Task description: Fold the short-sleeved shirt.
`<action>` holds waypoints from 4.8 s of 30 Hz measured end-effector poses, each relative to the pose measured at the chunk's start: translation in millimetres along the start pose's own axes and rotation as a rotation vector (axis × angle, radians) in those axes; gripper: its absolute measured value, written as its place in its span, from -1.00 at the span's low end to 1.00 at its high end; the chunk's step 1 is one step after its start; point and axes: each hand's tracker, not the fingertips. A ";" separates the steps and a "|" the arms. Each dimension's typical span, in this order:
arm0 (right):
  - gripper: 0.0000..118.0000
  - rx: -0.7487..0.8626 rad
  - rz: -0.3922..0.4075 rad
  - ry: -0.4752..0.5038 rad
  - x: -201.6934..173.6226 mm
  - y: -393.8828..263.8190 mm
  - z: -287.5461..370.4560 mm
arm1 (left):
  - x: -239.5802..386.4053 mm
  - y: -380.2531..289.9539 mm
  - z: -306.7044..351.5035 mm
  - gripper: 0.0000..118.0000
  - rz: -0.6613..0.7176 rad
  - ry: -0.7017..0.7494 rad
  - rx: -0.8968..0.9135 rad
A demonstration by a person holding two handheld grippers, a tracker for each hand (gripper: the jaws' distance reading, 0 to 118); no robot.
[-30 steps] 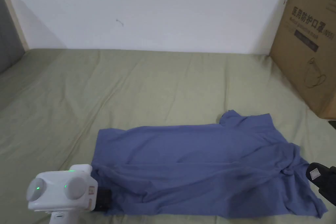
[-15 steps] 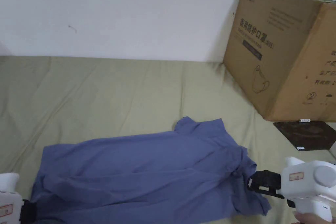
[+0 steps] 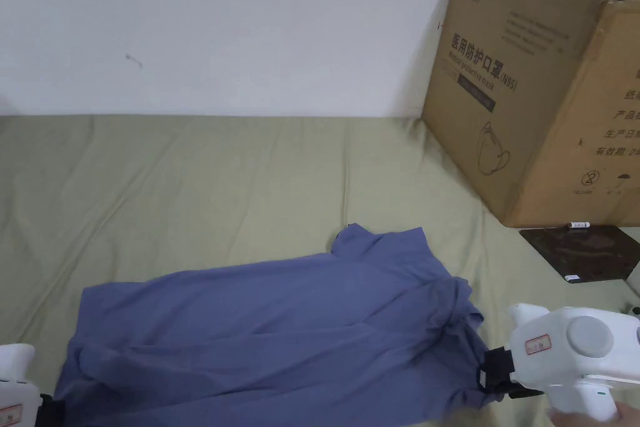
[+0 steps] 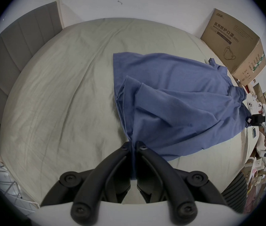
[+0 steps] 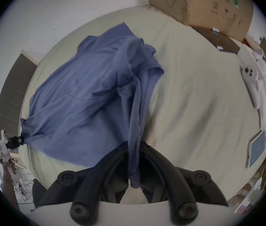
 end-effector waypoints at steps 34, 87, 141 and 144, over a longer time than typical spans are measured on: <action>0.97 0.384 0.077 0.055 -72.0 -125.9 138.7 | -13.5 -73.2 152.1 0.94 0.049 -0.322 0.341; 0.97 0.169 -0.092 0.024 -15.0 130.3 -78.9 | -36.2 77.2 12.2 -0.96 -0.066 -0.106 0.195; 0.98 0.571 -0.057 0.169 -36.5 -135.9 122.4 | -37.1 -64.2 134.2 0.99 0.004 -0.358 0.456; 0.98 0.783 0.045 0.166 -86.9 -131.8 150.4 | 4.7 -57.8 160.3 1.00 -0.044 -0.246 0.645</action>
